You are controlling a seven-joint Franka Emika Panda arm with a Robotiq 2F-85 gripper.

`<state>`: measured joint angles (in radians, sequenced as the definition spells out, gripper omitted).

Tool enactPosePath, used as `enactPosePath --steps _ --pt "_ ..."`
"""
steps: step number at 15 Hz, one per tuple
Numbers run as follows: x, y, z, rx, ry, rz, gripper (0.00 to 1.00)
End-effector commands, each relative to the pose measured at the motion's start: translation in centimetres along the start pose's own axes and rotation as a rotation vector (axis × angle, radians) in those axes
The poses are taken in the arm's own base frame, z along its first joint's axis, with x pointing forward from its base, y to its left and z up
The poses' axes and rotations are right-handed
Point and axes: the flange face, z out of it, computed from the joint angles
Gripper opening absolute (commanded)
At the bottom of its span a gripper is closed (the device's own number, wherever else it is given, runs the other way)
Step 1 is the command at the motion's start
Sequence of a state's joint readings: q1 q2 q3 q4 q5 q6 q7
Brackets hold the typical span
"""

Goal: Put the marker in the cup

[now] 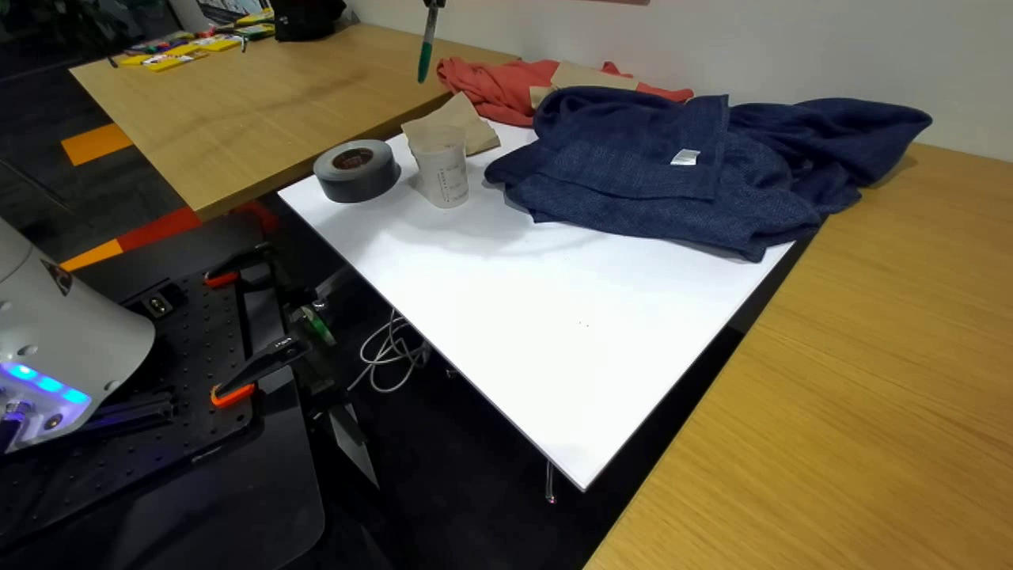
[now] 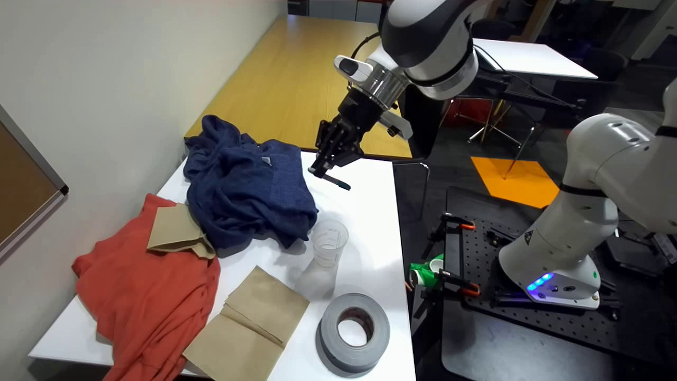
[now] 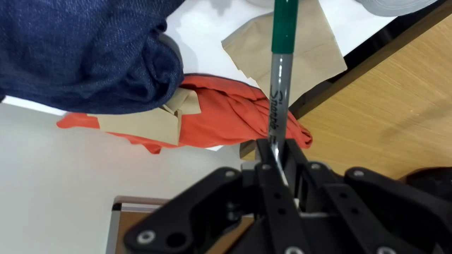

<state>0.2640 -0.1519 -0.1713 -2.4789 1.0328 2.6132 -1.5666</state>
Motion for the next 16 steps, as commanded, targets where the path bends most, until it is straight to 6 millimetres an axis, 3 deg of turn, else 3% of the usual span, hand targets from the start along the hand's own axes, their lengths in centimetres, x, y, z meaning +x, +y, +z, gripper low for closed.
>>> enactPosePath --steps 1,3,11,16 --pt "-1.0 0.8 -0.6 0.057 0.120 -0.103 0.03" --pt "-2.0 1.2 -0.6 0.096 0.197 -0.162 0.03" --pt "-7.8 2.8 3.0 0.258 0.359 -0.277 0.03" --pt "-9.1 2.9 4.8 0.312 0.451 -0.320 0.03"
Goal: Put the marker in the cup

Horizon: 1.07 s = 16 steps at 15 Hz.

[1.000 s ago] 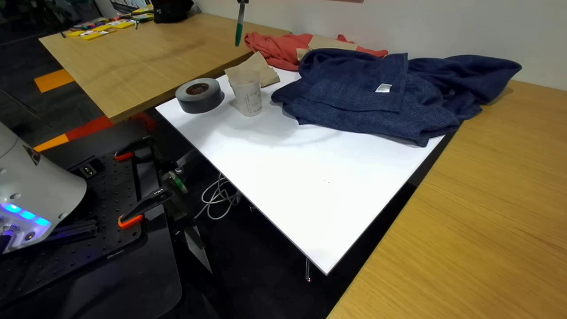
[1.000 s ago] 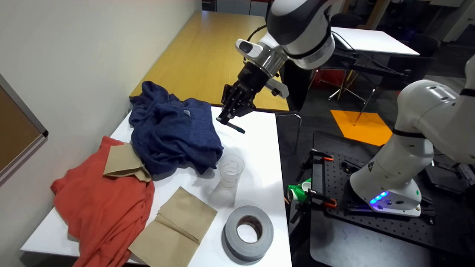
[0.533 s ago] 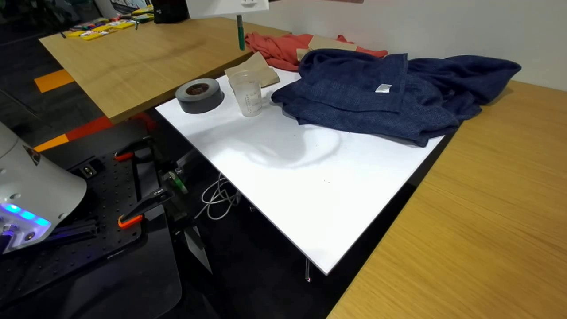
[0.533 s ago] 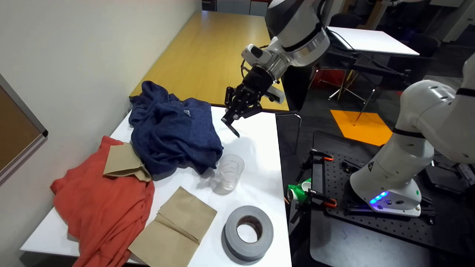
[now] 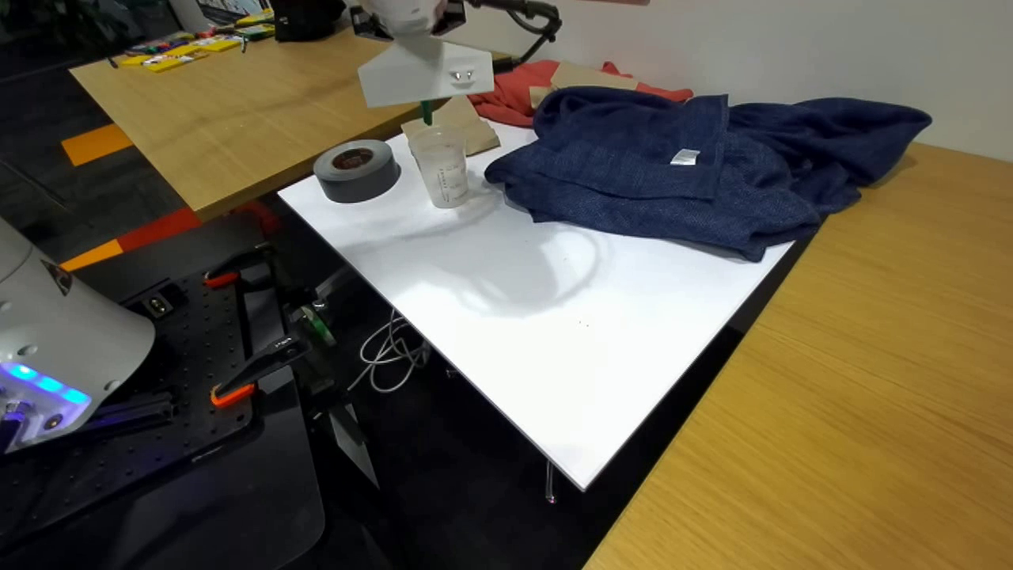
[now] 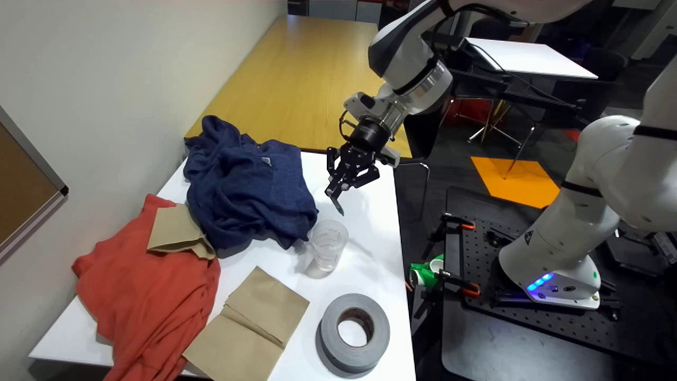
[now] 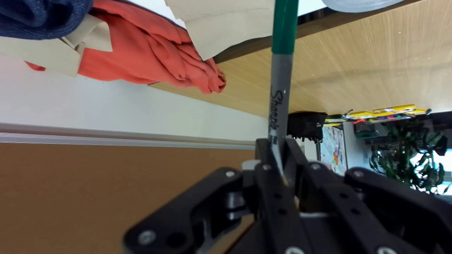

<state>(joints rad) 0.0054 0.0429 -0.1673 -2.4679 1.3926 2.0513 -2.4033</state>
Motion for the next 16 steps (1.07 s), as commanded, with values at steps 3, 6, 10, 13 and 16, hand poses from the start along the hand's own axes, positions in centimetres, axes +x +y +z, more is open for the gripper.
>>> enactPosePath --steps 3,6,10,13,16 --pt "-0.8 0.9 1.2 0.036 0.133 -0.070 0.03" --pt "-1.4 1.1 2.1 0.061 0.160 -0.076 0.03" --pt "-2.3 1.6 3.1 0.080 0.165 -0.077 0.03" --pt "-3.1 1.9 3.8 0.084 0.162 -0.068 0.03" --pt "-4.2 2.2 4.3 0.088 0.155 -0.046 0.03"
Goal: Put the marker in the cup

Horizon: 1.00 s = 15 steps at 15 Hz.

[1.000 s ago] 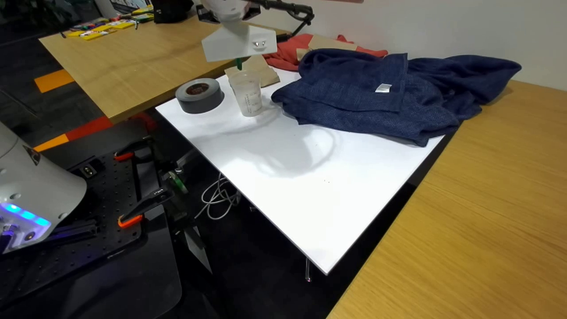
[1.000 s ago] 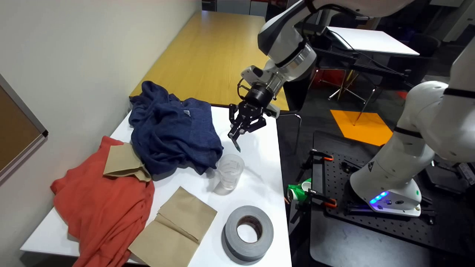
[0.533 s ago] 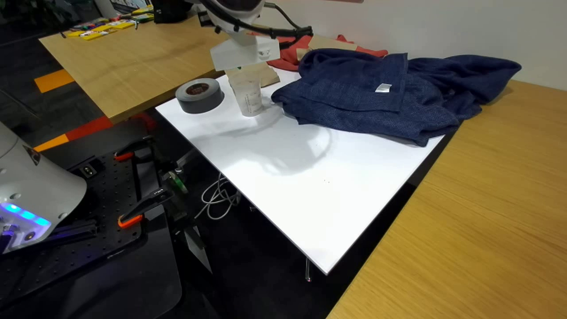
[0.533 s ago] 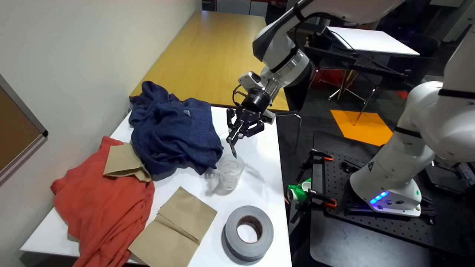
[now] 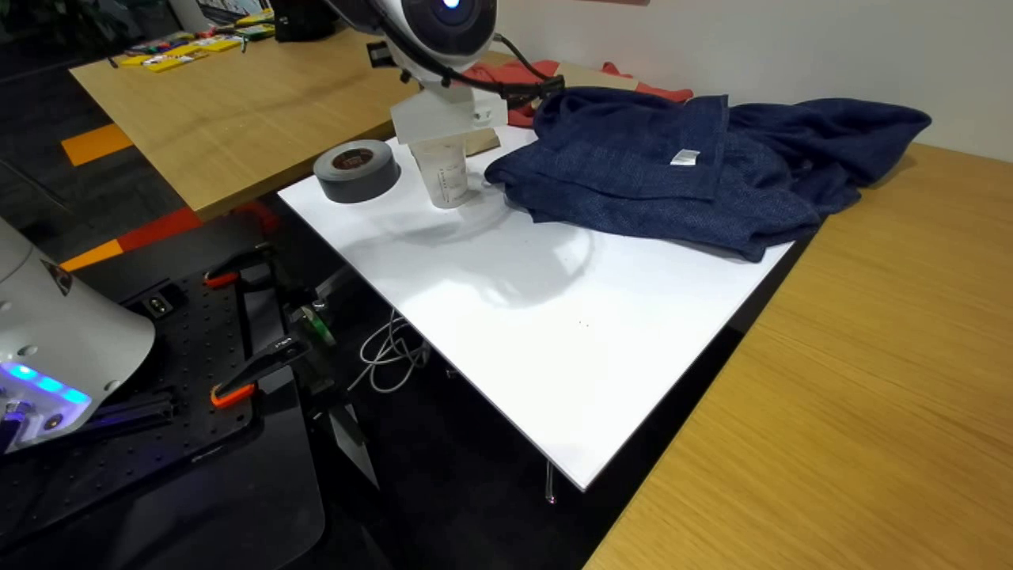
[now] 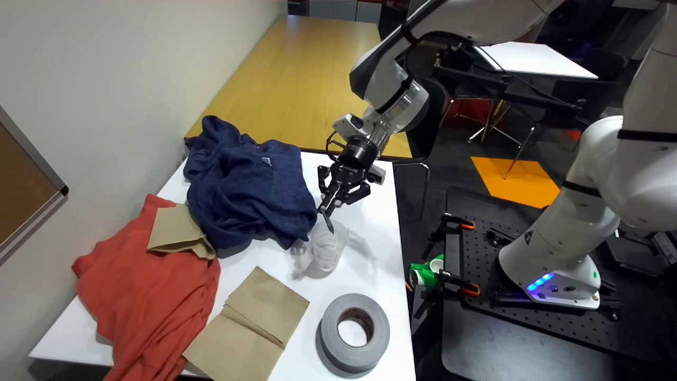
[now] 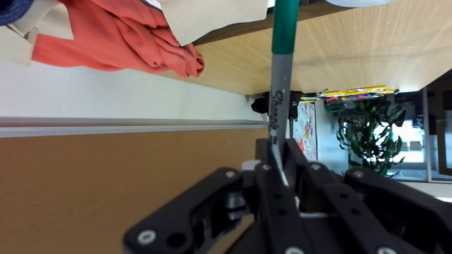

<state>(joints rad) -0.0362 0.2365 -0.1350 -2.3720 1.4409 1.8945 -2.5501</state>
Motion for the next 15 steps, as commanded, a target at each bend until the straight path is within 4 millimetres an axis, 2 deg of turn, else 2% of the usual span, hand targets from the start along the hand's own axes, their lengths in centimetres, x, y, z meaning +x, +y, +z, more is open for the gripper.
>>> enactPosePath --steps 1,12,13,14,15 --pt "-1.1 0.8 0.5 -0.004 0.037 0.003 0.03" --pt "-5.6 0.4 1.5 -0.033 -0.064 0.137 0.03" --pt "-5.8 0.5 1.6 -0.042 -0.084 0.148 0.38" --pt "-5.9 0.5 1.6 -0.047 -0.100 0.153 0.39" --pt "-5.9 0.6 1.6 -0.052 -0.114 0.161 0.45"
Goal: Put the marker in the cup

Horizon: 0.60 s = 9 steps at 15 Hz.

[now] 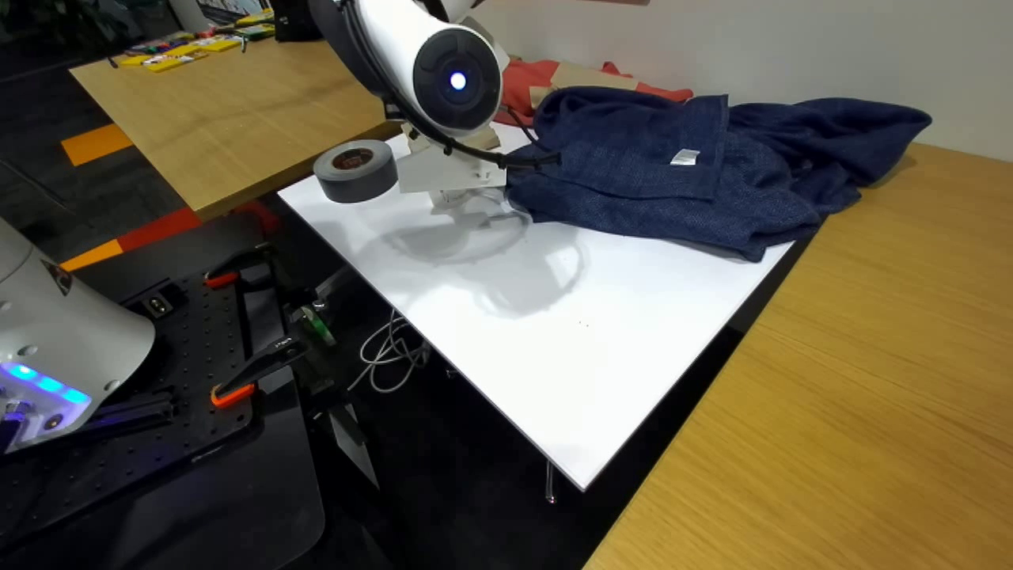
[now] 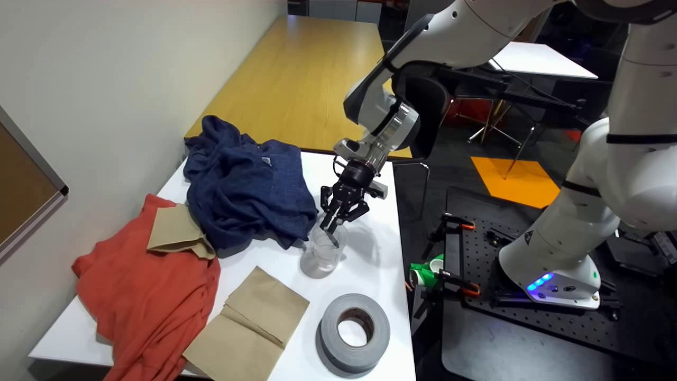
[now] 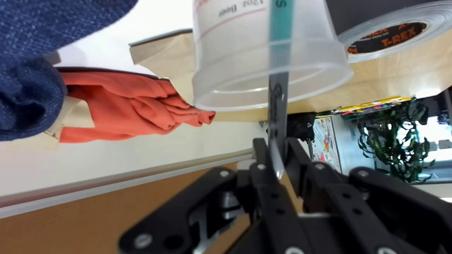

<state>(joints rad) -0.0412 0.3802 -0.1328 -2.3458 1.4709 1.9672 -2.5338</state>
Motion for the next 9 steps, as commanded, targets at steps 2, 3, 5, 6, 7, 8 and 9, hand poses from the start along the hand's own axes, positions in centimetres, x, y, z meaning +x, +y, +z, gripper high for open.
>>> enactPosePath --steps 2,3,5,6,7,8,9 --pt "1.2 0.7 0.5 -0.037 -0.062 0.028 0.61" --pt "1.8 0.7 0.6 -0.040 -0.070 0.021 0.68" --pt "3.4 0.5 0.7 -0.044 -0.085 -0.017 0.83" --pt "4.4 0.3 0.7 -0.044 -0.089 -0.040 0.90" --pt "5.2 0.1 0.7 -0.044 -0.094 -0.060 0.98" --pt "6.3 -0.1 0.7 -0.046 -0.097 -0.084 1.00" --pt "7.4 -0.2 0.6 -0.043 -0.097 -0.109 1.00"
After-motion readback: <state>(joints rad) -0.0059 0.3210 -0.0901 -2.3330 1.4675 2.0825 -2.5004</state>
